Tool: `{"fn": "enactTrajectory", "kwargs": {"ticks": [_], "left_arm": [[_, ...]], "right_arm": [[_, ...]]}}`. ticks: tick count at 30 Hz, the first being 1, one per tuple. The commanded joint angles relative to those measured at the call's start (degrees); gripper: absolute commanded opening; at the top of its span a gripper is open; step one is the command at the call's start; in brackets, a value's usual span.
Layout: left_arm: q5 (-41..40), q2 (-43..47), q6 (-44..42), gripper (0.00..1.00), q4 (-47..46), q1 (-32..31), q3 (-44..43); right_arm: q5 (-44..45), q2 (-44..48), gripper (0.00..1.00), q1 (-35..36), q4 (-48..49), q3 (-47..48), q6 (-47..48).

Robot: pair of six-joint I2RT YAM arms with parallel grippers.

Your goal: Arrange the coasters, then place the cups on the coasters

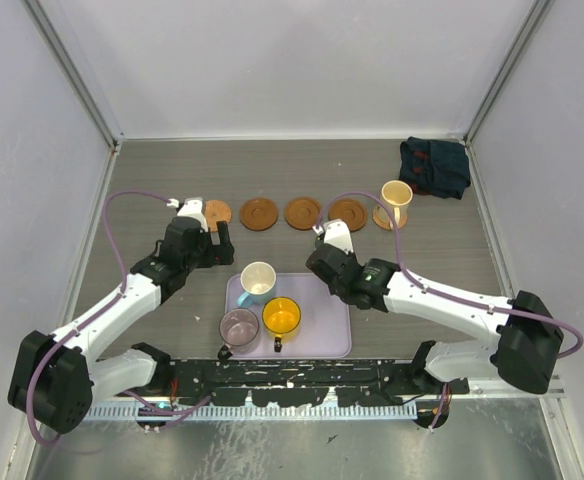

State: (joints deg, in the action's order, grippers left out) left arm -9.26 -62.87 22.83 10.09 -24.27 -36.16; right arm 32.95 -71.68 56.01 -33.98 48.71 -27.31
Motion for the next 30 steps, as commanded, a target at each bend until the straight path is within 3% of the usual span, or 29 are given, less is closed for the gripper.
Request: {"fn": "enactTrajectory", "kwargs": {"ticks": [1, 5, 12, 21, 30], "left_arm": [[-0.95, 1.02, -0.95, 0.98, -1.63, -0.10, -0.58], [-0.55, 0.20, -0.86, 0.98, -2.08, -0.08, -0.82], [-0.72, -0.68, -1.11, 0.98, -2.72, -0.07, -0.84], [0.10, -3.67, -1.24, 0.98, -6.36, -0.08, -1.07], [0.43, -6.10, -2.26, 0.98, -6.16, -0.08, -2.51]], "right_arm": [[6.54, 5.15, 0.01, -0.11, 7.59, 0.89, -0.67], [8.59, 7.06, 0.01, -0.79, 12.58, -1.65, 0.62], [7.23, 5.61, 0.01, -8.35, 25.10, -4.32, 6.40], [0.46, -4.23, 0.01, -19.73, 48.12, -5.55, 16.58], [-1.75, -12.30, 0.01, -23.54, 59.19, -5.03, 18.15]]}}
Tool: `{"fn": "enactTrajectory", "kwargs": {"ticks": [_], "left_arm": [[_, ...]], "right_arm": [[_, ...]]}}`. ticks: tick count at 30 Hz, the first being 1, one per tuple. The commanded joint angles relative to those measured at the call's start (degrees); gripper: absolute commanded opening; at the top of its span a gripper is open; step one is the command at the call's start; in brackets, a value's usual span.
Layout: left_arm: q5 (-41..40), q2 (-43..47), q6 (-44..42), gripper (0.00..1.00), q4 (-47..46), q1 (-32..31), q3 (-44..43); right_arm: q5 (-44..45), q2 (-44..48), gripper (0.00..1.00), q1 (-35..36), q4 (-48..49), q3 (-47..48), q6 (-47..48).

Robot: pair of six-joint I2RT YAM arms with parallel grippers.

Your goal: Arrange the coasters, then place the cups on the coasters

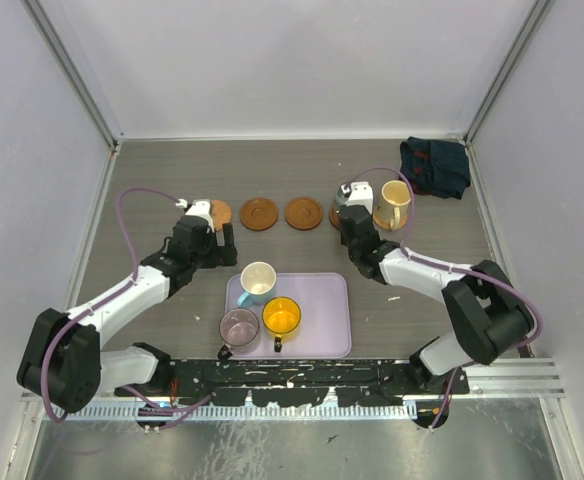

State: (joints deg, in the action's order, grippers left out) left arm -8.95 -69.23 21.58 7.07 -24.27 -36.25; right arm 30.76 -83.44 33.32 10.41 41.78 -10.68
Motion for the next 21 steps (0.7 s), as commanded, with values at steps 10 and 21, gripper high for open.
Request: {"fn": "enactTrajectory", "kwargs": {"ticks": [10, 21], "left_arm": [[-0.82, 1.60, -1.13, 0.98, -2.41, -0.10, -1.74], [-0.89, 1.14, -1.02, 0.98, -2.28, -0.08, -1.90]], "right_arm": [[-3.35, -4.53, 0.01, -4.25, 15.77, 3.22, 1.54], [-4.44, -6.14, 0.01, -5.60, 17.62, 2.36, 1.54]]}}
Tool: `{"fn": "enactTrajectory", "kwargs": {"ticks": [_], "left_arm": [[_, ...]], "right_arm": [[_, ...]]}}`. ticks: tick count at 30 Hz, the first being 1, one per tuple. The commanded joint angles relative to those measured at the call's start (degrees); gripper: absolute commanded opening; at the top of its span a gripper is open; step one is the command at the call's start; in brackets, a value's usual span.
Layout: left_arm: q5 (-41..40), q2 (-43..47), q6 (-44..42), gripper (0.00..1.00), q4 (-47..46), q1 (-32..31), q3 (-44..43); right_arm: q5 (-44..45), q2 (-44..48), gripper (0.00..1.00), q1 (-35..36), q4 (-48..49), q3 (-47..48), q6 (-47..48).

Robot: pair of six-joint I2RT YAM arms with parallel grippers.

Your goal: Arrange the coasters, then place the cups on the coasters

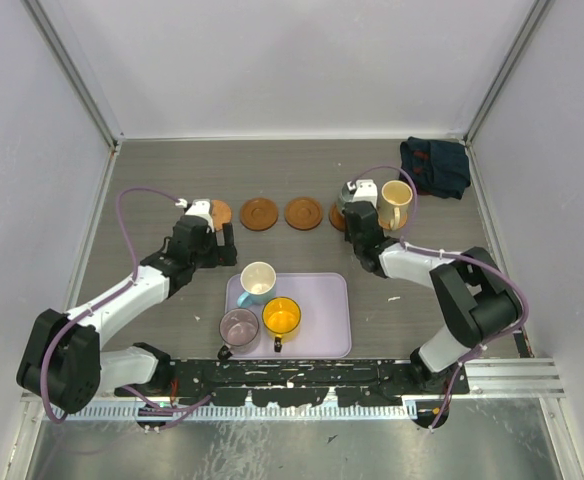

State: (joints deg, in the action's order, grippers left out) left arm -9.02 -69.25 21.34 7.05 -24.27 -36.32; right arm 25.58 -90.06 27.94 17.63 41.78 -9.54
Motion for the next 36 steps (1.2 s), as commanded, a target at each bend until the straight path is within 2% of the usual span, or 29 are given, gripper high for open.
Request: {"fn": "enactTrajectory", "kwargs": {"ticks": [1, 31, 36], "left_arm": [[-0.88, 1.22, -0.77, 0.98, -2.22, -0.07, -1.83], [-1.31, 1.10, -0.78, 0.98, -1.51, -0.07, -1.56], [-1.16, 1.13, -0.69, 0.98, -1.60, -0.08, -1.58]], "right_arm": [[0.56, 0.30, 0.01, -0.30, 10.41, 2.42, 0.32], [0.00, -3.04, 0.01, -0.34, 7.85, 4.53, -2.68], [0.78, -2.71, 0.07, -0.35, 6.54, 4.80, -3.50]]}}
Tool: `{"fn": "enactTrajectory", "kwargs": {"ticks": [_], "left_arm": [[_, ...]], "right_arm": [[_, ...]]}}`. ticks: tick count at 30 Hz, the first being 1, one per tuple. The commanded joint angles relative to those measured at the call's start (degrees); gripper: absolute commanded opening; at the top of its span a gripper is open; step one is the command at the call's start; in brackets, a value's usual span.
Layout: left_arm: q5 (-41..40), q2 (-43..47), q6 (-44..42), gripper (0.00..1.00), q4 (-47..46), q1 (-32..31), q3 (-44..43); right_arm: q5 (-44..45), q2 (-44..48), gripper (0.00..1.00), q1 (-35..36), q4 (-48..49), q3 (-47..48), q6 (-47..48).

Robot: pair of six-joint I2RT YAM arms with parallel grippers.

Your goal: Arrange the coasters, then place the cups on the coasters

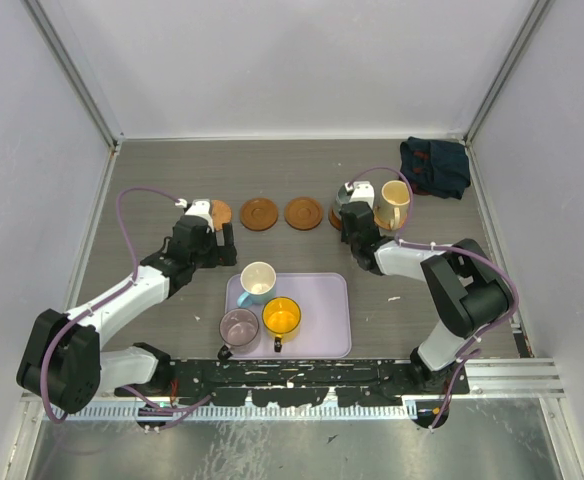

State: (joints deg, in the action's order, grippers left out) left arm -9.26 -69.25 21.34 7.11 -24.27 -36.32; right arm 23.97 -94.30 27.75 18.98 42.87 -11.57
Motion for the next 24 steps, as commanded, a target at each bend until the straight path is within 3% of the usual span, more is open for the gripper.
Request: {"fn": "enactTrajectory", "kwargs": {"ticks": [1, 9, 14, 24], "left_arm": [[-0.93, 1.14, -0.68, 0.98, -1.62, -0.08, -1.57], [-0.98, 1.55, -0.77, 0.98, -1.32, -0.07, -1.56], [-1.11, 1.73, -0.78, 0.98, -1.23, -0.08, -1.48], [-1.38, 2.91, -0.73, 0.98, -0.57, -0.03, -1.09]], "right_arm": [[2.42, 1.62, 0.10, -0.13, 5.04, 3.70, -1.58], [2.64, 1.93, 0.42, -0.15, 4.62, 3.01, -2.46], [2.73, 2.23, 0.49, -0.14, 4.07, 2.86, -2.73], [3.77, 6.06, 0.51, -0.15, 2.21, 0.70, -4.75]]}}
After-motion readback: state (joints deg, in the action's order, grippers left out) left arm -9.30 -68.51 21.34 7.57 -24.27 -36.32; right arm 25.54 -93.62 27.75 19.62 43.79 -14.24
